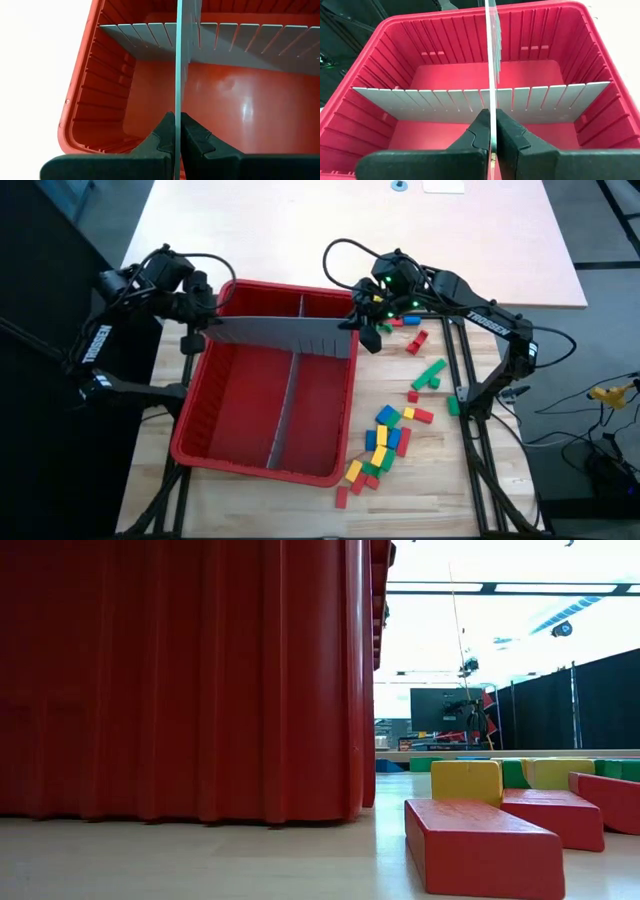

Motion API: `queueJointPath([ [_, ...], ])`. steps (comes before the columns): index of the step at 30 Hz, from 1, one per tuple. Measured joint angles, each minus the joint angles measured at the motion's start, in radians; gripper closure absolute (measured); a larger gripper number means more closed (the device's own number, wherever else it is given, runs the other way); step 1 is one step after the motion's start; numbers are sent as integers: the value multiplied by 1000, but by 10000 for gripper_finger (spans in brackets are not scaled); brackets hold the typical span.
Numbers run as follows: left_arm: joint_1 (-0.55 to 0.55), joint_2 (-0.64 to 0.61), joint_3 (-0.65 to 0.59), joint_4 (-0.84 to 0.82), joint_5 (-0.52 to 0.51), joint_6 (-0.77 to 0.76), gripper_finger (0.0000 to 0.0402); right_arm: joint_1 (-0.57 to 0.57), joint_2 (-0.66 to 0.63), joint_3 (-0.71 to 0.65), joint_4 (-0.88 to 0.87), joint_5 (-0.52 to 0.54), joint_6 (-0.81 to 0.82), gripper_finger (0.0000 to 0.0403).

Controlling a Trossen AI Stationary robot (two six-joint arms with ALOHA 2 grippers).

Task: Sort blocks

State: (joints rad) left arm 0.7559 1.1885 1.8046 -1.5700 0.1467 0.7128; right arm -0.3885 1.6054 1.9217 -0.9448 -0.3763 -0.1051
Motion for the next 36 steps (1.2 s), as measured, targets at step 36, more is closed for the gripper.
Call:
queueJointPath([
  [36,2,6,0,-10,-53,-39,340,-1,0,-16,-127,2,0,403],
])
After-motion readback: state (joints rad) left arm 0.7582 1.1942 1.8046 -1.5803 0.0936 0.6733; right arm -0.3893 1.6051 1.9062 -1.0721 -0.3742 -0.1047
